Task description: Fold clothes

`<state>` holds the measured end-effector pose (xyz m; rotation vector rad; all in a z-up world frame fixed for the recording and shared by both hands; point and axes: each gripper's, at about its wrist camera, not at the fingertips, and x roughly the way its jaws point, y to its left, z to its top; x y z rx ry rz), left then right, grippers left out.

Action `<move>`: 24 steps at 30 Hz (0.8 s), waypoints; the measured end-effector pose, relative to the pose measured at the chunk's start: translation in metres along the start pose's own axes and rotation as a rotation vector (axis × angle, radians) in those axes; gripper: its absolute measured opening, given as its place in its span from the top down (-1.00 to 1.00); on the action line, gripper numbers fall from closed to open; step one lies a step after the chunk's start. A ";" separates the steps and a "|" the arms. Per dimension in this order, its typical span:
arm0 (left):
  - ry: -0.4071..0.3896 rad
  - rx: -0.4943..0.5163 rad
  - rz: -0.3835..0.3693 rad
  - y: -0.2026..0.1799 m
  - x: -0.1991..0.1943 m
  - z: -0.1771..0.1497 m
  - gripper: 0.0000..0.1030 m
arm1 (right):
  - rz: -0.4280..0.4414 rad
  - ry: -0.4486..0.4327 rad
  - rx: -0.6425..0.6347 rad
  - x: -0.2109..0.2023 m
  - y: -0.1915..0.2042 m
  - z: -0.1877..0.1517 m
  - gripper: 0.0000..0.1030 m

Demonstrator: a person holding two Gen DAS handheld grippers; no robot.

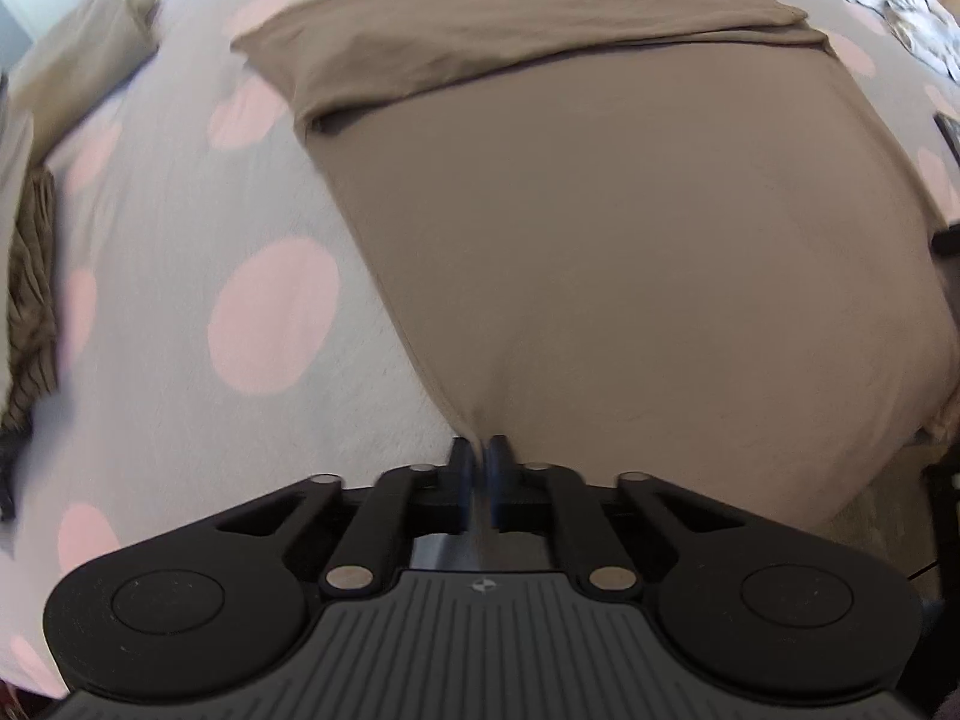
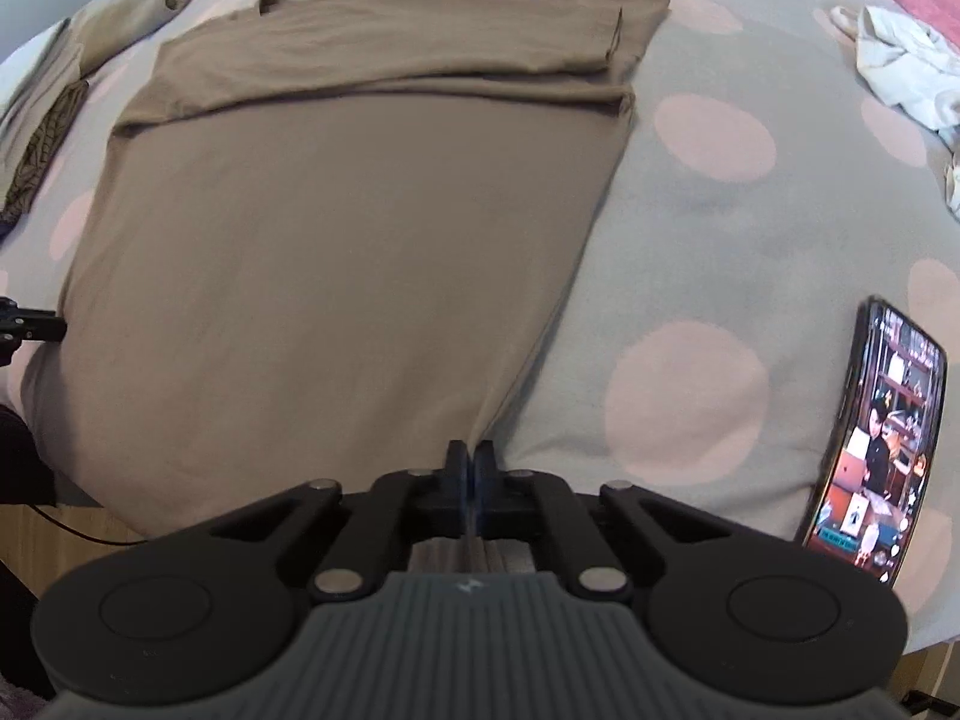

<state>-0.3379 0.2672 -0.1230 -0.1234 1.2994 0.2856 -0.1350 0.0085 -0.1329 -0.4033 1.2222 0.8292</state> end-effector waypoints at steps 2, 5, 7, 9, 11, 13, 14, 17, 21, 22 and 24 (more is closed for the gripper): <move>-0.032 -0.017 -0.008 0.003 -0.007 0.000 1.00 | 0.003 -0.023 0.022 -0.006 -0.004 0.002 0.95; -0.096 -0.091 -0.048 0.018 -0.021 0.004 1.00 | 0.028 -0.068 0.075 -0.016 -0.013 0.008 0.95; -0.135 -0.142 -0.068 0.028 -0.030 0.010 1.00 | 0.042 -0.097 0.104 -0.024 -0.018 0.011 0.95; -0.170 -0.184 -0.083 0.037 -0.038 0.019 1.00 | 0.048 -0.128 0.119 -0.031 -0.020 0.017 0.95; -0.205 -0.218 -0.088 0.045 -0.044 0.024 1.00 | 0.049 -0.161 0.132 -0.038 -0.023 0.023 0.95; -0.234 -0.249 -0.083 0.054 -0.047 0.030 1.00 | 0.047 -0.188 0.152 -0.043 -0.028 0.031 0.95; -0.247 -0.256 -0.075 0.057 -0.048 0.033 1.00 | 0.043 -0.202 0.158 -0.045 -0.029 0.036 0.96; -0.299 -0.243 -0.040 0.062 -0.052 0.050 1.00 | 0.020 -0.240 0.160 -0.049 -0.030 0.056 0.95; -0.362 -0.229 0.002 0.064 -0.059 0.080 1.00 | -0.014 -0.271 0.153 -0.050 -0.029 0.088 0.95; -0.361 -0.215 0.020 0.064 -0.056 0.088 1.00 | -0.024 -0.273 0.146 -0.049 -0.029 0.097 0.95; -0.355 -0.179 0.065 0.064 -0.047 0.102 1.00 | -0.048 -0.271 0.121 -0.042 -0.028 0.113 0.95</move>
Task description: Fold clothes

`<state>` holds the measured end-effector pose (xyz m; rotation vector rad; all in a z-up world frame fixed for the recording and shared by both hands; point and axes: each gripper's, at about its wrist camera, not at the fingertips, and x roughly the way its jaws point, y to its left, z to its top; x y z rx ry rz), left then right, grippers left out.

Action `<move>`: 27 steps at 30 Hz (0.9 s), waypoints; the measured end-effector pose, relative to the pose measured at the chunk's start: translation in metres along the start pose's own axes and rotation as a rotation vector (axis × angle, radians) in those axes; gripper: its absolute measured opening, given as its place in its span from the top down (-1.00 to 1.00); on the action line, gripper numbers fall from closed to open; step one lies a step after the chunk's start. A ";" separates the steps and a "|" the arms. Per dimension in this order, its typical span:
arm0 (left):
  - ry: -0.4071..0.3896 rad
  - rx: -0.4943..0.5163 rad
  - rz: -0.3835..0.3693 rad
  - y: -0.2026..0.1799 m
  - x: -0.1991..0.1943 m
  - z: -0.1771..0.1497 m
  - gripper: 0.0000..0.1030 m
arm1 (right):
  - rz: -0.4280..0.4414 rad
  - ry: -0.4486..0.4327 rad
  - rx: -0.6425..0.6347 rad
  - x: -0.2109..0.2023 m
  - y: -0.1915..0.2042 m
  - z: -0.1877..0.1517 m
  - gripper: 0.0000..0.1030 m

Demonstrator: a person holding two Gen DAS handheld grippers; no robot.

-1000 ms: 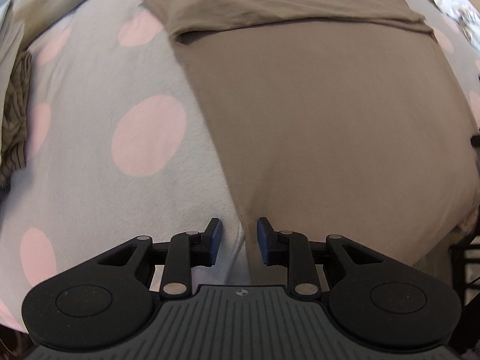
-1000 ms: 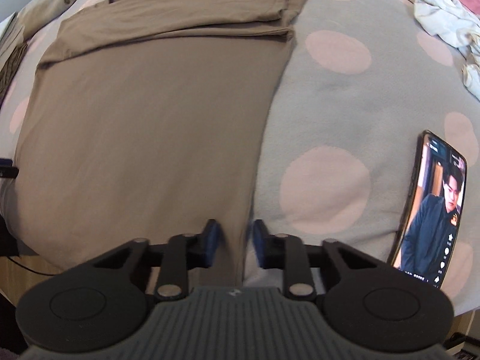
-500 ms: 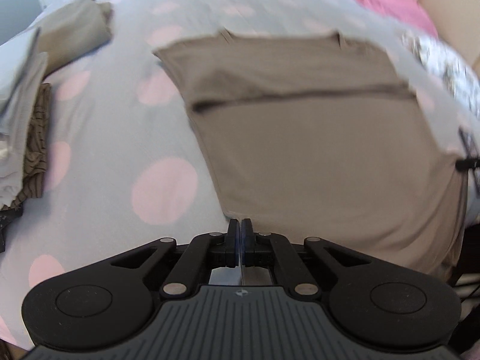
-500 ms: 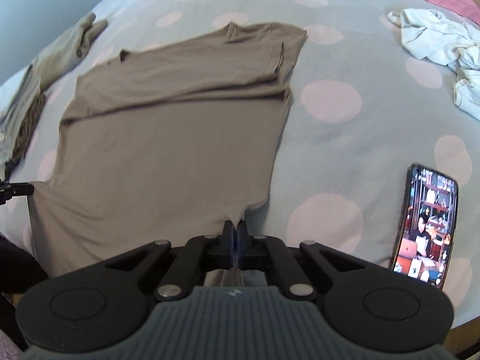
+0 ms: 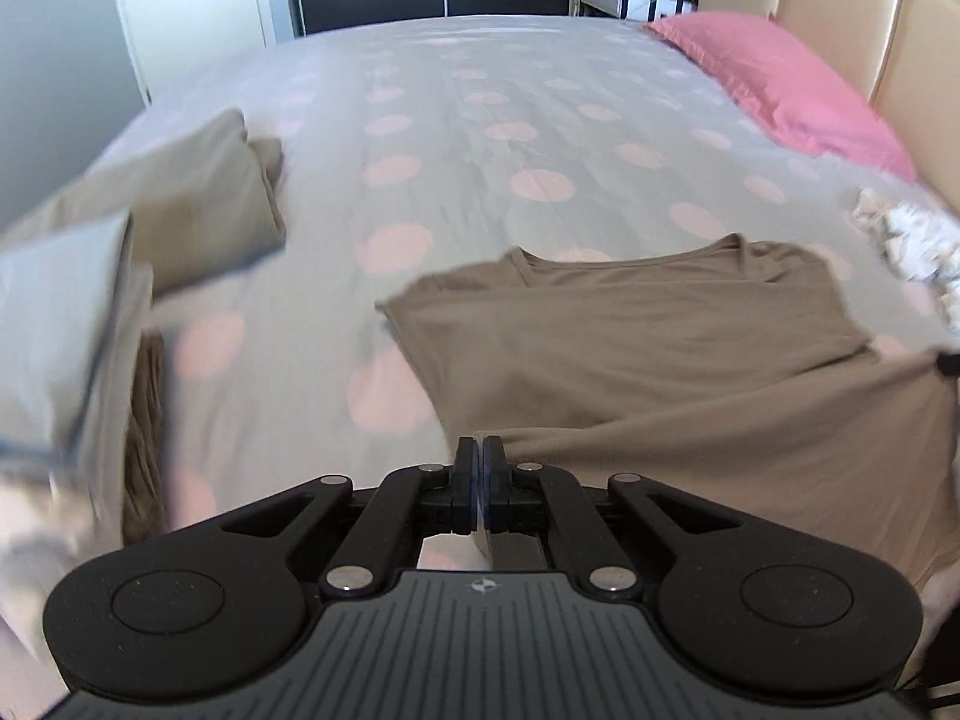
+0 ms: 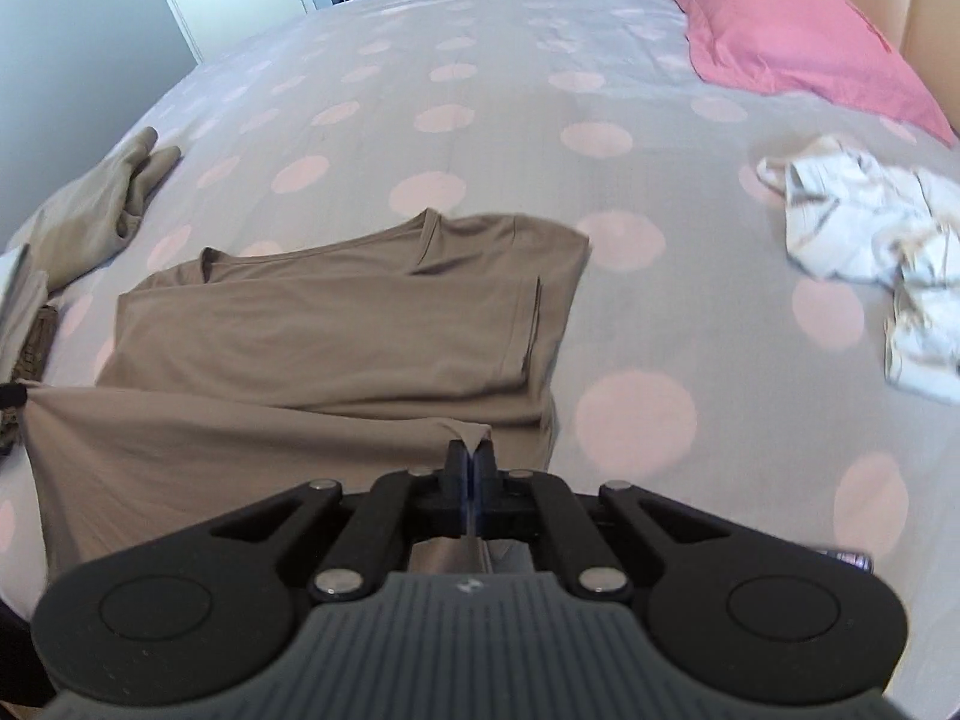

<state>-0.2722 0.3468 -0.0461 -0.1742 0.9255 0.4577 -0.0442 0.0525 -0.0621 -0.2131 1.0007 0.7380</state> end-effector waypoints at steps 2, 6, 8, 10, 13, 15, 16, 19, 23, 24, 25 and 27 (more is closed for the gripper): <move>0.009 0.011 0.014 0.000 0.015 0.005 1.00 | -0.008 0.006 -0.017 0.012 0.001 0.012 0.95; 0.023 0.012 0.031 -0.001 0.044 0.008 1.00 | -0.022 0.024 -0.019 0.037 0.002 0.020 0.95; 0.030 -0.003 0.027 -0.001 0.055 0.006 0.99 | -0.029 0.038 -0.021 0.049 0.003 0.020 0.94; 0.038 0.001 0.040 -0.001 0.061 0.004 0.95 | -0.040 0.043 -0.030 0.056 0.004 0.018 0.83; 0.044 0.024 0.069 0.002 0.060 -0.001 0.73 | -0.041 0.037 -0.052 0.058 0.004 0.013 0.52; 0.046 0.041 0.082 0.005 0.057 -0.004 0.73 | -0.031 0.022 -0.083 0.054 0.005 0.008 0.49; 0.034 0.057 0.070 0.004 0.053 -0.005 0.73 | -0.034 0.010 -0.110 0.051 0.007 0.005 0.49; -0.008 0.128 0.023 -0.003 0.038 -0.010 0.73 | -0.025 -0.028 -0.237 0.041 0.021 -0.008 0.48; -0.045 0.318 -0.078 -0.033 0.018 -0.028 0.73 | 0.027 -0.031 -0.446 0.028 0.046 -0.036 0.49; -0.048 0.364 -0.103 -0.041 0.014 -0.034 0.73 | 0.040 -0.026 -0.495 0.025 0.052 -0.045 0.48; -0.042 0.396 -0.124 -0.046 0.012 -0.042 0.72 | 0.054 -0.021 -0.534 0.021 0.057 -0.054 0.47; -0.017 0.453 -0.167 -0.055 0.009 -0.058 0.70 | 0.075 -0.001 -0.594 0.016 0.062 -0.071 0.45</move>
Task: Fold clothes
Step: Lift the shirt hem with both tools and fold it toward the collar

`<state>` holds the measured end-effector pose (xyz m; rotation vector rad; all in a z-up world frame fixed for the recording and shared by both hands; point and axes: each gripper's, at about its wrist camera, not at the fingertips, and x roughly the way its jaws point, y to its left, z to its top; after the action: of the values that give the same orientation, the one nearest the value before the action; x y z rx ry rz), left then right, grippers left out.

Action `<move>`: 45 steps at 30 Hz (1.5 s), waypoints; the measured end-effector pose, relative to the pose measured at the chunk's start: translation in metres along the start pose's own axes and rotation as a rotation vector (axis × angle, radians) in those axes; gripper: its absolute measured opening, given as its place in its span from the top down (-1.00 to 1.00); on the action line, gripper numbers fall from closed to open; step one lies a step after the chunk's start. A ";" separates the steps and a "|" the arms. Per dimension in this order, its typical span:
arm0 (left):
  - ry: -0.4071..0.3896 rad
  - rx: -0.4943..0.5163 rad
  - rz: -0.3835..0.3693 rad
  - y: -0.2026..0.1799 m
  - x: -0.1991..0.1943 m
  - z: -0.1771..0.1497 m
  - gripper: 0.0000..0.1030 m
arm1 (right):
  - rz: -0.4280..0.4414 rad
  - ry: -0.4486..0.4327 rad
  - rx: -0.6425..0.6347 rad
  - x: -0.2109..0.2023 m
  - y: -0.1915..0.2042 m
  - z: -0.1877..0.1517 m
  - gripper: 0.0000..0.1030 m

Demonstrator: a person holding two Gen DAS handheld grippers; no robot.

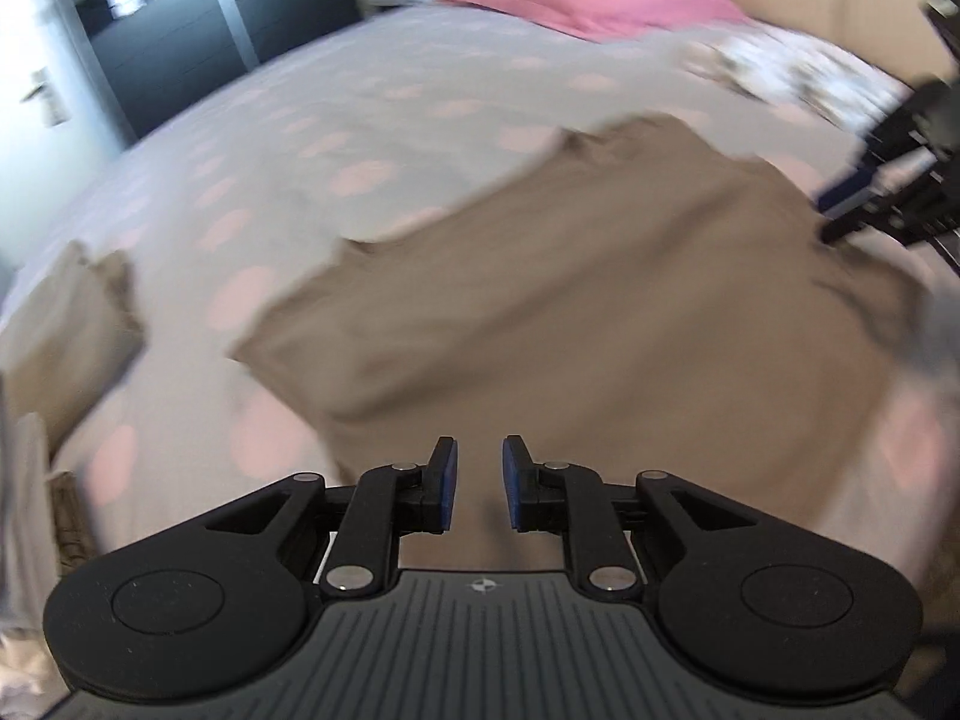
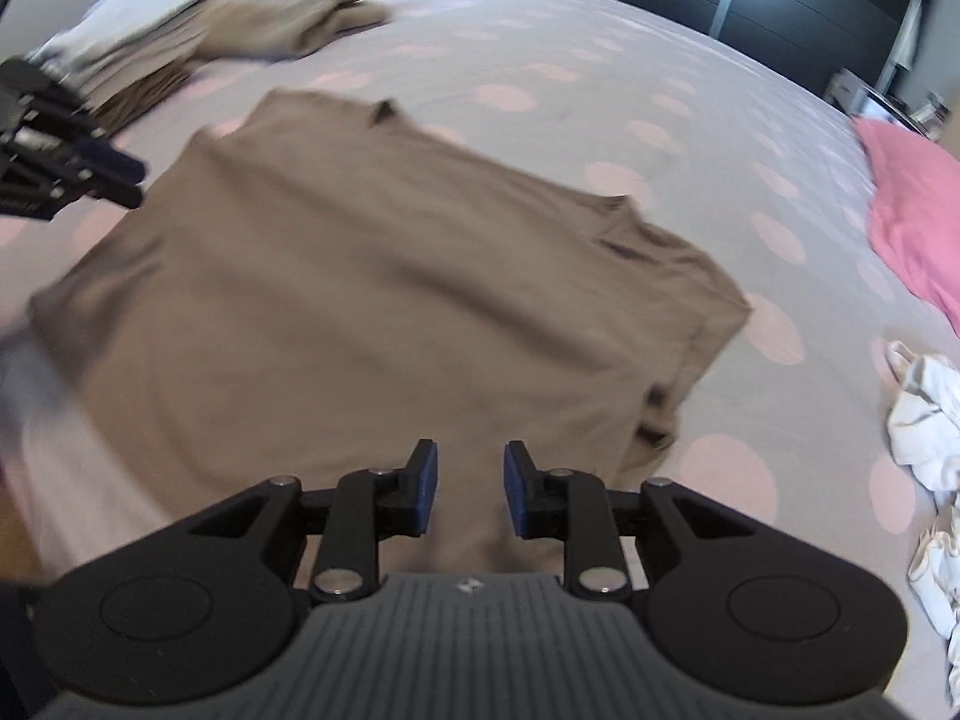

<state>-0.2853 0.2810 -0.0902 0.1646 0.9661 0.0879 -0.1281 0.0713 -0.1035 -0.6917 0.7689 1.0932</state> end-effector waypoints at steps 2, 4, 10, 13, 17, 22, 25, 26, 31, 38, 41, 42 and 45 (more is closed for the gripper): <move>0.021 0.056 -0.026 -0.014 -0.002 -0.011 0.69 | 0.010 0.019 -0.053 -0.002 0.012 -0.012 0.43; 0.032 0.107 -0.047 -0.027 -0.006 -0.021 0.61 | 0.018 0.032 -0.107 -0.003 0.024 -0.022 0.40; 0.054 0.271 -0.112 -0.066 -0.015 -0.048 0.34 | 0.049 0.031 -0.224 -0.009 0.045 -0.042 0.23; 0.071 0.371 -0.084 -0.087 -0.017 -0.061 0.24 | 0.041 0.036 -0.275 -0.010 0.055 -0.050 0.21; 0.117 0.480 0.002 -0.102 -0.007 -0.075 0.24 | -0.002 0.051 -0.366 -0.010 0.067 -0.062 0.19; 0.122 0.625 0.137 -0.113 0.002 -0.092 0.23 | -0.100 0.077 -0.482 -0.004 0.074 -0.079 0.17; 0.118 0.755 0.234 -0.121 0.007 -0.105 0.22 | -0.156 0.083 -0.548 0.000 0.076 -0.087 0.15; 0.122 0.786 0.264 -0.123 0.011 -0.109 0.22 | -0.169 0.084 -0.567 0.001 0.077 -0.089 0.15; 0.111 0.856 0.304 -0.128 0.016 -0.115 0.24 | -0.249 0.078 -0.699 0.011 0.087 -0.097 0.15; 0.087 0.880 0.313 -0.131 0.017 -0.116 0.89 | -0.327 0.053 -0.852 0.019 0.102 -0.110 0.90; 0.082 0.811 0.316 -0.125 0.009 -0.103 0.96 | -0.368 0.024 -0.822 0.012 0.098 -0.104 0.92; 0.073 0.777 0.308 -0.122 0.003 -0.096 0.97 | -0.380 0.007 -0.804 0.008 0.098 -0.101 0.92; 0.034 0.672 0.295 -0.111 -0.014 -0.077 0.97 | -0.424 -0.050 -0.764 -0.009 0.096 -0.091 0.93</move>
<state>-0.3562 0.1770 -0.1418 0.9271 0.9717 0.0332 -0.2391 0.0234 -0.1576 -1.3925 0.1151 0.9898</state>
